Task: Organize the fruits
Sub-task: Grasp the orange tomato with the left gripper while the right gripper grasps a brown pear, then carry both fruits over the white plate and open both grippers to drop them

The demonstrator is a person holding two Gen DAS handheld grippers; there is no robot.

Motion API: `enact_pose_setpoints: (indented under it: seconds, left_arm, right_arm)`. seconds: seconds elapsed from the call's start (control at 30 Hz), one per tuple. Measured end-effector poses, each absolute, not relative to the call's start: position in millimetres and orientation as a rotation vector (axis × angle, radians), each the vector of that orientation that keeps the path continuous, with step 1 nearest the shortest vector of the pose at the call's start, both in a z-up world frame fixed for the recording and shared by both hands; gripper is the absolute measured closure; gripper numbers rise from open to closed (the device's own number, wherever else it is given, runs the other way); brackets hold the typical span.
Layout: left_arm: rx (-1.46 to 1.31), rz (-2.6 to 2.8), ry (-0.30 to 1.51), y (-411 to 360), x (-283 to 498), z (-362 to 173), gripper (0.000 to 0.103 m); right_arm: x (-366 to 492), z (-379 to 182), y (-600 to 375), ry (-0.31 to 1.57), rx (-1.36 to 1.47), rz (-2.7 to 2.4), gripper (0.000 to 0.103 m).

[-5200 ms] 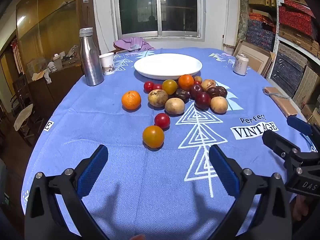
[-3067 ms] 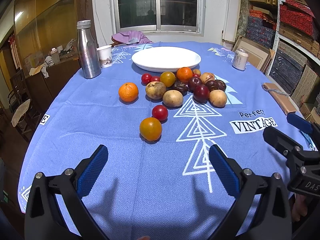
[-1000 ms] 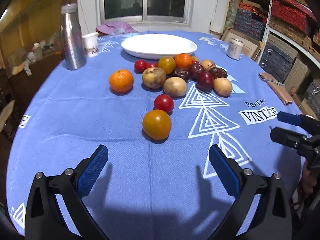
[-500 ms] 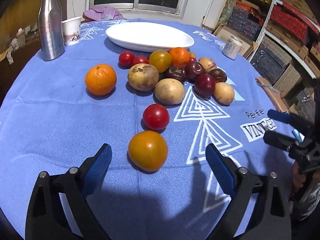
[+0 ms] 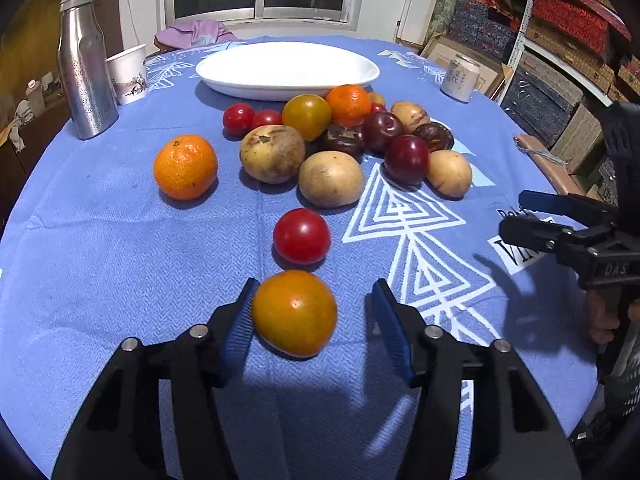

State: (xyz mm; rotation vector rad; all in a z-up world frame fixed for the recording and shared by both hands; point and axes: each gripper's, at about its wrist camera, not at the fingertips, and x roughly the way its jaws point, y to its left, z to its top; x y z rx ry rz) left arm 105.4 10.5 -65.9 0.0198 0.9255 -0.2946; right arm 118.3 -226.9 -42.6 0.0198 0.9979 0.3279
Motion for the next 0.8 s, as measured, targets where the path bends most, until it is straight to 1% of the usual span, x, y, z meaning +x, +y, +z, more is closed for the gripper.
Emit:
enact_pose_setpoints:
  seconds: [0.1,0.13,0.2,0.27,0.33,0.4,0.57,0.6,0.67,0.8]
  left_arm:
    - [-0.024,-0.292,0.923,18.5,106.3,-66.2,0.058]
    - [-0.046,-0.292,0.922,22.2,106.8,-66.2,0.062]
    - [-0.075,-0.292,0.921,26.6,107.2,-66.3,0.066]
    - [-0.083,-0.296,0.922,27.6,107.6,-66.5,0.066]
    - [-0.082,-0.296,0.922,26.9,107.4,-66.6,0.066]
    - [-0.092,-0.301,0.923,28.5,107.9,-67.3,0.066]
    - [-0.108,-0.309,0.923,30.8,108.4,-68.2,0.066]
    - [-0.108,-0.309,0.923,30.8,108.5,-68.1,0.066]
    - [-0.104,-0.308,0.921,30.4,107.8,-67.6,0.066]
    - [-0.079,-0.302,0.921,26.7,104.9,-66.8,0.066]
  right_arm:
    - [124.5,-45.9,-219.6,1.018,-0.006,0.322,0.014]
    - [128.1,-48.1,-216.1,1.025,-0.021,0.319,0.015]
    - [134.5,-51.3,-210.6,1.030,-0.039,0.310,0.020]
    - [142.3,-53.0,-207.3,1.028,-0.042,0.302,0.024]
    - [150.5,-53.2,-205.6,1.014,-0.040,0.284,0.032]
    - [158.7,-55.1,-204.0,1.012,-0.037,0.277,0.044]
    - [168.5,-57.9,-198.3,0.983,-0.057,0.276,0.046]
    - [168.0,-58.2,-197.7,0.979,-0.061,0.277,0.048]
    - [166.9,-57.6,-197.8,0.974,-0.048,0.307,0.058]
    - [166.0,-57.5,-200.2,0.971,-0.029,0.319,0.059]
